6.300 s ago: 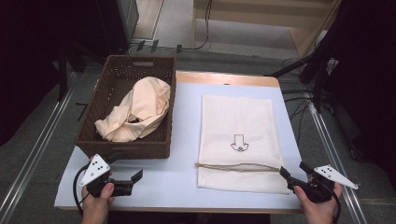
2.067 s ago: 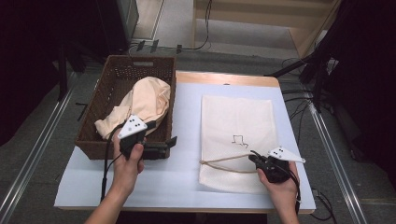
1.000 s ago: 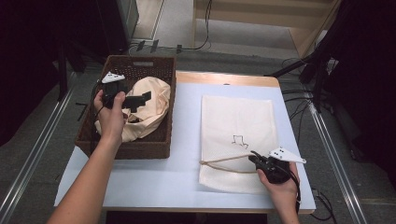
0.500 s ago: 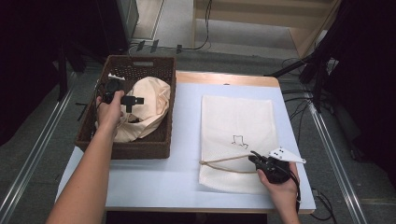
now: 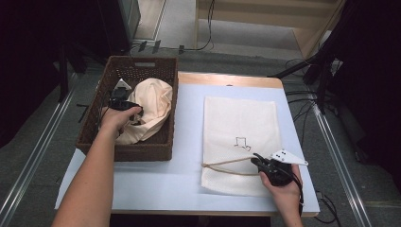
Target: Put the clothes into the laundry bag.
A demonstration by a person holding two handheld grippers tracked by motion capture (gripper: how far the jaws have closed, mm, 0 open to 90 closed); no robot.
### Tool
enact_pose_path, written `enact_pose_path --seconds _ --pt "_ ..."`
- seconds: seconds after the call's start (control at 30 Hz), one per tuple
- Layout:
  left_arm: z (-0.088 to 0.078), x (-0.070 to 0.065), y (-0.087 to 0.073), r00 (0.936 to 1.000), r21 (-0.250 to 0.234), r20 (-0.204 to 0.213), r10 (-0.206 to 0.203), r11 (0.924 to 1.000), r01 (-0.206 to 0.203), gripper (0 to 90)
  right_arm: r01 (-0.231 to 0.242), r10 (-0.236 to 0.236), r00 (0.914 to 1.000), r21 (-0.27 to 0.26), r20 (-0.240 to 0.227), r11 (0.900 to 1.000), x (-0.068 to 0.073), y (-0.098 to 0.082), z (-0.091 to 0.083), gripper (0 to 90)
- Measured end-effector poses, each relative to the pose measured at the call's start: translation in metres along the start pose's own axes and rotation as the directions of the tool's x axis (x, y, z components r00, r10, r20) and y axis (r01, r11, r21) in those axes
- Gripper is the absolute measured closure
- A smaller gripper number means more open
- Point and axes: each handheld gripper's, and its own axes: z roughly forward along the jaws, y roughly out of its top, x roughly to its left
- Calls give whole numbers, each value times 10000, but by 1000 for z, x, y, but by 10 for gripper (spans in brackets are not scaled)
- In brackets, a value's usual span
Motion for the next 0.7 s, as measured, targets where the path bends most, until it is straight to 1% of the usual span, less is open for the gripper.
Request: enact_pose_path --seconds 0.03,0.07,0.1,0.13,0.17,0.2,0.23,0.27,0.3,0.33,0.37,0.4,0.43,0.47,0.5,0.53,0.57,0.6,0.63,0.67,0.7 --pt "-1 0 0 9994 -21 345 -49 10000 50 631 -4 4 10000 -1 0 10000 0 0 0 838" --pt "-2 -2 0 9983 -55 585 40 10000 -37 671 0 0 10000 -9 1 10000 0 0 0 838" --pt "-2 -2 0 9983 -55 585 40 10000 -37 698 0 0 10000 -9 1 10000 0 0 0 838" --pt "-7 -6 2 9831 -516 1816 210 9986 -118 708 4 -4 10000 -17 -23 10000 0 1 -1 838" --pt "-14 -12 4 9455 -1214 3218 489 9926 -101 710 12 -12 10000 -22 -18 10000 0 1 -1 839" --pt "-14 -12 4 9455 -1214 3218 489 9926 -101 711 12 -12 10000 -22 -18 10000 0 1 -1 839" --pt "-20 -19 6 9236 -1544 3720 924 9873 -365 710 -17 17 10000 -19 -26 10000 -1 1 0 838" --pt "-20 -19 6 9236 -1544 3720 924 9873 -365 705 -17 17 10000 -19 -26 10000 -1 1 0 838" --pt "-22 -27 7 9192 -1700 3717 1299 9829 -702 705 -11 11 10000 -22 -37 10000 -1 1 1 838" --pt "-21 -33 8 9215 -1625 3634 1371 9833 -822 683 -34 34 10000 -5 -35 10000 0 1 1 838" --pt "-20 -36 9 9202 -1498 3678 1344 9851 -840 575 8 -9 10000 63 13 10000 0 1 2 838" --pt "-18 -39 9 9191 -1342 3708 1334 9869 -891 575 8 -9 10000 63 13 10000 0 1 2 838" --pt "-16 -42 10 9189 -1258 3717 1324 9878 -915 503 44 -44 10000 48 23 10000 0 1 2 838" --pt "-15 -44 10 9169 -1139 3784 1266 9894 -896 440 63 -63 10000 51 18 10000 1 1 2 837" --pt "-14 -46 11 9094 -986 4002 1135 9919 -804 351 60 -60 10000 50 22 10000 1 1 1 836" --pt "-13 -47 12 9019 -836 4187 1057 9935 -776 213 90 -90 10000 12 5 10000 0 0 1 835" --pt "-12 -49 12 8965 -696 4293 1099 9936 -885 213 90 -90 10000 12 5 10000 0 0 1 835" --pt "-10 -51 13 8994 -587 4199 1214 9926 -1065 162 94 -94 10000 27 6 10000 0 0 1 835" --pt "-9 -54 13 9072 -508 3988 1339 9910 -1239 131 106 -106 9999 8 -24 9999 -1 0 1 835" --pt "-7 -56 13 9134 -380 3821 1407 9899 -1366 131 106 -106 9999 8 -24 9999 -1 0 1 835" --pt "-4 -58 13 9167 -181 3751 1378 9898 -1414 105 85 -85 10000 21 -36 10000 -1 0 1 835"
